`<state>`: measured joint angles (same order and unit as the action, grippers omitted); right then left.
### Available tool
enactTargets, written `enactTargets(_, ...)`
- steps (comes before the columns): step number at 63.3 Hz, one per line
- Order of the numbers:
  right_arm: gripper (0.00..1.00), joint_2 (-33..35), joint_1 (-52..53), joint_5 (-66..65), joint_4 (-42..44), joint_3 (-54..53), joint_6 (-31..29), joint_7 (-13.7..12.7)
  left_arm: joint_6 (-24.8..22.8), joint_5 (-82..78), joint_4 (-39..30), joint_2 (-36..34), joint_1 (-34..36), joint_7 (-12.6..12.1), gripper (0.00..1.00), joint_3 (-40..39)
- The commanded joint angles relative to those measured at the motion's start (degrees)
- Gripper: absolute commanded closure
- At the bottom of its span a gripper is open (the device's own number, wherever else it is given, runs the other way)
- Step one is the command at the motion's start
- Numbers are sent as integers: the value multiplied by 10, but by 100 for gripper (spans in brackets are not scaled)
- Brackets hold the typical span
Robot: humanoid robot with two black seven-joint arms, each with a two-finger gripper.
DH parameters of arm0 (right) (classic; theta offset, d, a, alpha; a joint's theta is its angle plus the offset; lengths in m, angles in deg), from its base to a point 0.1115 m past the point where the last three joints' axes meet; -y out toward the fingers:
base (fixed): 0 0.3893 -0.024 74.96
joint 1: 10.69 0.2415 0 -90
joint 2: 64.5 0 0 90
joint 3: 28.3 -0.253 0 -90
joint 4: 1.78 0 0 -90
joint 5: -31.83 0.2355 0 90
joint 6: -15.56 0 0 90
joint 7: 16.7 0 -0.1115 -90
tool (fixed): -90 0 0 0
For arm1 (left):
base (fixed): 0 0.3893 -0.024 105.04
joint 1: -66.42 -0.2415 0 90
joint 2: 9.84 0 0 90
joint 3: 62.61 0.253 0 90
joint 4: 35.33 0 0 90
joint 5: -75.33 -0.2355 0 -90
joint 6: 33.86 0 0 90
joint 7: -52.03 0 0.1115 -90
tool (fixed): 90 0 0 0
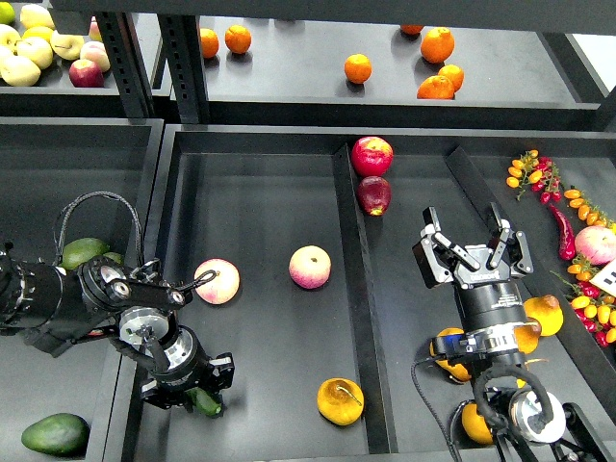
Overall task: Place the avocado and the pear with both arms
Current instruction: 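Carry the avocado with the left gripper to the avocado bin and release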
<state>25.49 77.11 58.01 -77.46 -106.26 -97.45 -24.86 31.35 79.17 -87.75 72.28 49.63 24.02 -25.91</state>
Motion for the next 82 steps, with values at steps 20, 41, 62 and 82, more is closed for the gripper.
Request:
enactTargets(20,0,0,6,1,1,-5,-4,-29,-32,1,-10,-73,70,0,67,-2)
enactTargets(41,0,0,9,5,5,-33,-3,-56,-32,-9,-22,-151,101,0,67,-1)
enactTargets(62,0,0,12,6,36,-35,3,-71,-32,-49,-23,-236,104,0,67,5)
enactTargets(82,0,0,63,5,61,-38,15,-70,-32,-108,-44,-331,78,0,67,6)
